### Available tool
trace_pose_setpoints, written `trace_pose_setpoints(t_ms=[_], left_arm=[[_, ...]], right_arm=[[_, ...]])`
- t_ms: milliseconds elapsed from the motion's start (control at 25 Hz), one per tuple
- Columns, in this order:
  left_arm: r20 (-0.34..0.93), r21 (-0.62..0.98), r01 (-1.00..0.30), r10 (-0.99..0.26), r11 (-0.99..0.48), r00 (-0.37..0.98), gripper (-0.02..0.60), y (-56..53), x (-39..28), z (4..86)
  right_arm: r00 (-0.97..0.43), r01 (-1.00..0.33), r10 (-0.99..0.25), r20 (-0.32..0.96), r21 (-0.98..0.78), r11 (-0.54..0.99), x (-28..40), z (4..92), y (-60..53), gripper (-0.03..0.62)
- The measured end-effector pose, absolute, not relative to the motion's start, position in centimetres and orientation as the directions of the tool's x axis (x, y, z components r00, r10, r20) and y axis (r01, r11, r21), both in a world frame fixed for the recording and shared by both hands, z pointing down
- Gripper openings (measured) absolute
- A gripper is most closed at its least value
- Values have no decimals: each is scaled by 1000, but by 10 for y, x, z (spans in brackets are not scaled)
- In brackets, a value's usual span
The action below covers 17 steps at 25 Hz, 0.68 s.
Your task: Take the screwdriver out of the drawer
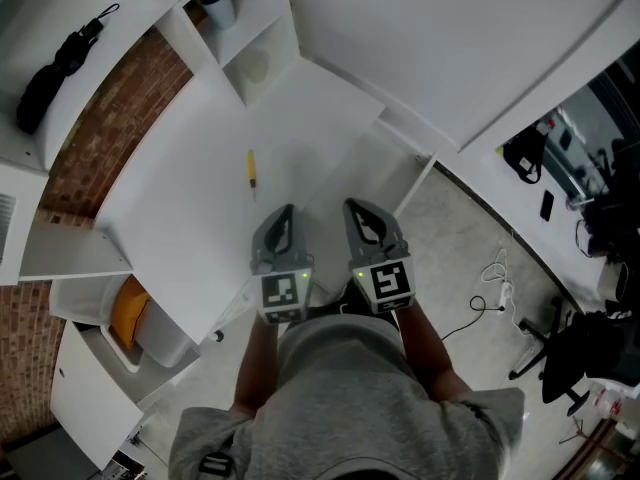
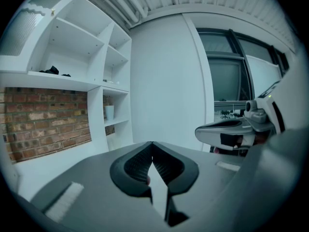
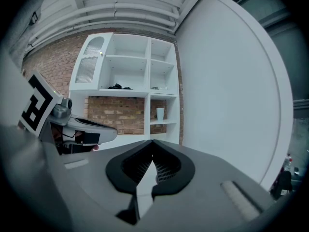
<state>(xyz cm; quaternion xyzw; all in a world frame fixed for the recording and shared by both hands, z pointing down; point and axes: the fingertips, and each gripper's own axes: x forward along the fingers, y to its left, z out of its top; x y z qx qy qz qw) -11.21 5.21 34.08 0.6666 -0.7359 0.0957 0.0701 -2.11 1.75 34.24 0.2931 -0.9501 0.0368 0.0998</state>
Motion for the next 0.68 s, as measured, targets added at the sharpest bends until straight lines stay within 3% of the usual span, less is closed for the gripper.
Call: trace_pose_setpoints(t_ms=[680], left_arm=[[267,-38,-993,-957,110,-116,12,54,-111,352]], right_arm=[[-816,-550,-534,221,-11,835,-22,349,15,3]])
